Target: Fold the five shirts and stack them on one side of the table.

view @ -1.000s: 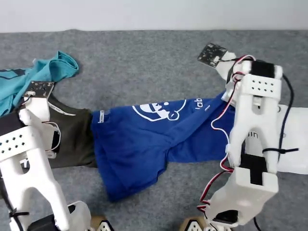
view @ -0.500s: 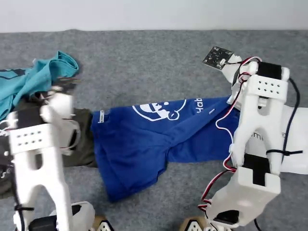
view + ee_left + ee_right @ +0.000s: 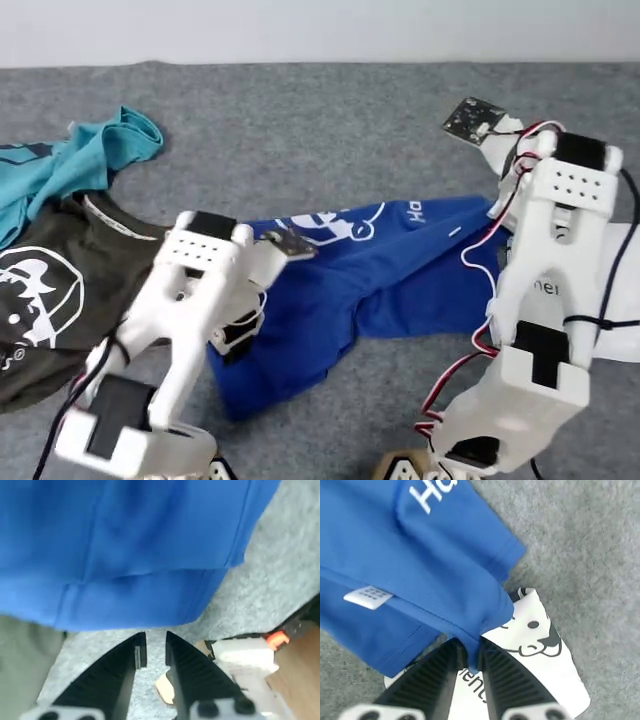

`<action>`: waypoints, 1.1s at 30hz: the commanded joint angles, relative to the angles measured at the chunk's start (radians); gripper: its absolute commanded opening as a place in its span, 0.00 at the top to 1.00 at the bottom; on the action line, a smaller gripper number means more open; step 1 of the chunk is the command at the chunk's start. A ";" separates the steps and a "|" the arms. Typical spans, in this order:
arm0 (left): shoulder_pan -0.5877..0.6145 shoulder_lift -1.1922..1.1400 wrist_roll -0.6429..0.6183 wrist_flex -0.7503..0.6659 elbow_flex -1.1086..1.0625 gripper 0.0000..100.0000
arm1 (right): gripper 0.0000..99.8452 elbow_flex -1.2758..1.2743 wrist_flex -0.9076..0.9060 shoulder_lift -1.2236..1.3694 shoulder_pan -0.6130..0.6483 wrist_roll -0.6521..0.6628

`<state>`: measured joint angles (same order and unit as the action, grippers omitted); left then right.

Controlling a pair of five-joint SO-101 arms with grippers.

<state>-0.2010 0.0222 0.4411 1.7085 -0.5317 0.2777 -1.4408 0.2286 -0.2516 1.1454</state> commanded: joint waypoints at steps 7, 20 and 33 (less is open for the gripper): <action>-0.074 -0.077 0.008 -0.077 0.048 0.92 | 0.99 0.049 -0.012 -0.030 -0.041 0.006; -0.370 -0.089 -0.130 -0.204 0.068 0.83 | 0.99 0.049 -0.050 -0.028 0.002 0.006; -0.376 -0.288 -0.130 -0.276 0.087 0.83 | 0.99 0.049 -0.051 -0.030 0.002 0.006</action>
<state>-0.5708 -0.2401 0.3214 1.4507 -0.4764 0.2777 -1.4868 0.2286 -0.2593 1.1454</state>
